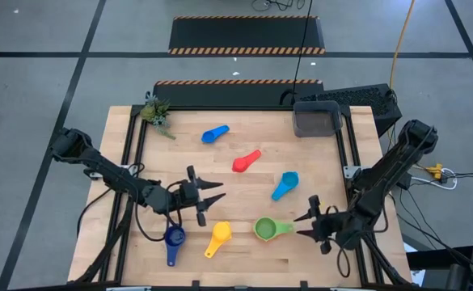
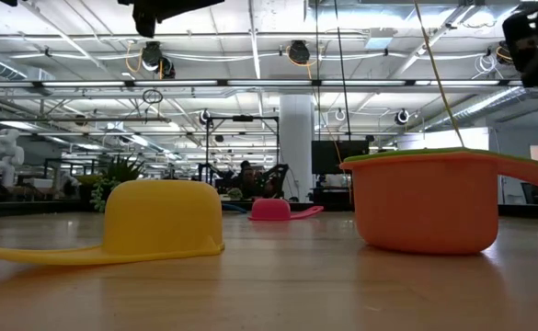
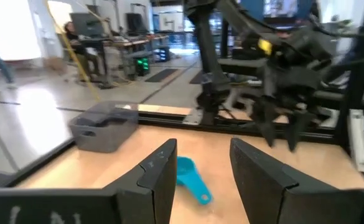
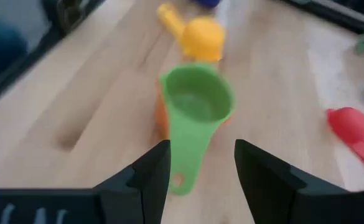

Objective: Nest measuring cups in basket
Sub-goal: Stack the dark blue measuring cup on top of the green measuring cup

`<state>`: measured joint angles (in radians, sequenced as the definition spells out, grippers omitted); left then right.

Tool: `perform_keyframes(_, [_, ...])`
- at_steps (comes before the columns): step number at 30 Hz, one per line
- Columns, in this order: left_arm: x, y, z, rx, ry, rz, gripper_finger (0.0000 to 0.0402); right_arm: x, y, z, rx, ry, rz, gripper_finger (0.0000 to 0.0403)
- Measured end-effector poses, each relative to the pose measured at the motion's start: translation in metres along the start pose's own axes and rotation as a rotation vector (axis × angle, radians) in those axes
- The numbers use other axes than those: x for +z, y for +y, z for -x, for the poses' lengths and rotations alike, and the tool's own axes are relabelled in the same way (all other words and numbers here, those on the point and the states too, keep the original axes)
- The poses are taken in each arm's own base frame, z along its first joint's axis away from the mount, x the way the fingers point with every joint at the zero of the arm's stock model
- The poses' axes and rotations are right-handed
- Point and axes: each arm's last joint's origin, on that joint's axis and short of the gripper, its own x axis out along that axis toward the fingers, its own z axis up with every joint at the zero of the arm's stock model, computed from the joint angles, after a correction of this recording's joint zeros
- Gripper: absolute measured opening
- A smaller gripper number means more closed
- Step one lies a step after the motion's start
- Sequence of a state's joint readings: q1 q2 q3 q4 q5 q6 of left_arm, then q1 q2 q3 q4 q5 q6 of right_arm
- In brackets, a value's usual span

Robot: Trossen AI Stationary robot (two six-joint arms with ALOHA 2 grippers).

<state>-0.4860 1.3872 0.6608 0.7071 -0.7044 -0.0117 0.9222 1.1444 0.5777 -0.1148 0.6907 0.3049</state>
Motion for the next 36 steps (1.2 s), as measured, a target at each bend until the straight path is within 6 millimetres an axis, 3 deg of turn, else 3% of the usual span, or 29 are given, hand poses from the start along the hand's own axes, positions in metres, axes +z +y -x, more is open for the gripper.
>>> perform_keyframes(7, [0.022, -0.023, -0.001, -0.045, 0.258, -0.026, 0.0152, 0.012, -0.008, 0.012, -0.036, -0.106, -0.125, 0.0174])
perform_keyframes(12, [0.029, -0.053, 0.016, -0.072, 0.488, -0.078, 0.0152, 0.013, -0.010, 0.014, -0.032, -0.115, -0.166, 0.0174])
perform_keyframes(15, [0.032, -0.075, 0.026, -0.142, 0.522, -0.090, 0.0152, 0.013, -0.010, 0.014, -0.034, -0.114, -0.160, 0.0174])
perform_keyframes(27, [-0.018, -0.126, 0.075, -0.359, 0.746, -0.332, 0.0152, 0.016, -0.011, 0.015, -0.080, -0.154, -0.186, 0.0174])
perform_keyframes(36, [-0.036, -0.132, 0.104, -0.408, 0.933, -0.350, 0.0153, 0.023, -0.011, 0.015, -0.086, -0.209, -0.231, 0.0174])
